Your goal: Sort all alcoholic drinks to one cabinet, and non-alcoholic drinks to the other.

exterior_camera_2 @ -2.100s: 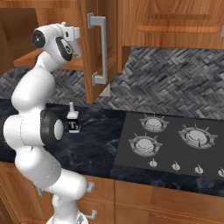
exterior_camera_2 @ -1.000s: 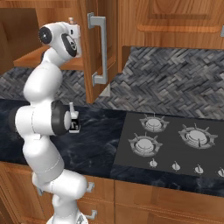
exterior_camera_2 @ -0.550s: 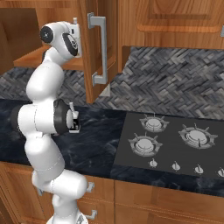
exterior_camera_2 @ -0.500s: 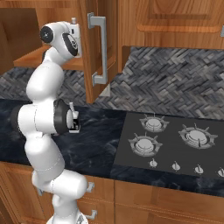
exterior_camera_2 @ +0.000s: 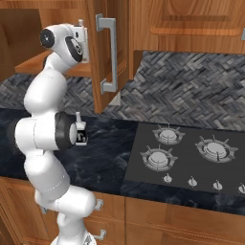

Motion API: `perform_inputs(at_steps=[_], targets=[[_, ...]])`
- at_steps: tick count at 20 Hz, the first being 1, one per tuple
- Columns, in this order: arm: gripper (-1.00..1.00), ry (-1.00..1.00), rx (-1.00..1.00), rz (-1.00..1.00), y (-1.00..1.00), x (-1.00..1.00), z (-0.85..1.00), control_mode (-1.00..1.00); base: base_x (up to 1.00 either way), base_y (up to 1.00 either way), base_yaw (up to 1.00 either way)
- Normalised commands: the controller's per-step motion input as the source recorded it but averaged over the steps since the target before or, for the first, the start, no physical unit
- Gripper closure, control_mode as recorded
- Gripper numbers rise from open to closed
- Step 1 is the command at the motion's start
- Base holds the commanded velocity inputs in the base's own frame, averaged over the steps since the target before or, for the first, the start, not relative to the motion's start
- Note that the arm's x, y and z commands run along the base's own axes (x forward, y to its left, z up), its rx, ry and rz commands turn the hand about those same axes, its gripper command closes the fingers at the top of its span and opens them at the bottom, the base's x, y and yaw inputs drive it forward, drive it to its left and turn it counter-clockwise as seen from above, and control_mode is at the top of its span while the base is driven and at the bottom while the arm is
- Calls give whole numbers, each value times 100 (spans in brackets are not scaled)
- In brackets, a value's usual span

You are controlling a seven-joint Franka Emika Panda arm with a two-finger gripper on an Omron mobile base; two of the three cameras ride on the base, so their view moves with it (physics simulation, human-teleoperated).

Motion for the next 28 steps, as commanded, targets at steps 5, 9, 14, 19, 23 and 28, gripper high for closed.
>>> perform_inputs(at_steps=[5,9,14,19,23,28], targets=[[-100,0,0,0,2,-51,0,-100,0,0,0],[-100,0,0,-2,0,-65,0,-100,0,0,0],[-100,0,0,-6,0,-77,0,-100,0,0,0],[-100,2,0,-8,0,-77,0,-100,0,0,0],[-100,8,0,-11,0,-69,0,-100,0,0,0],[-100,11,0,-11,0,-60,-2,-100,0,0,0]])
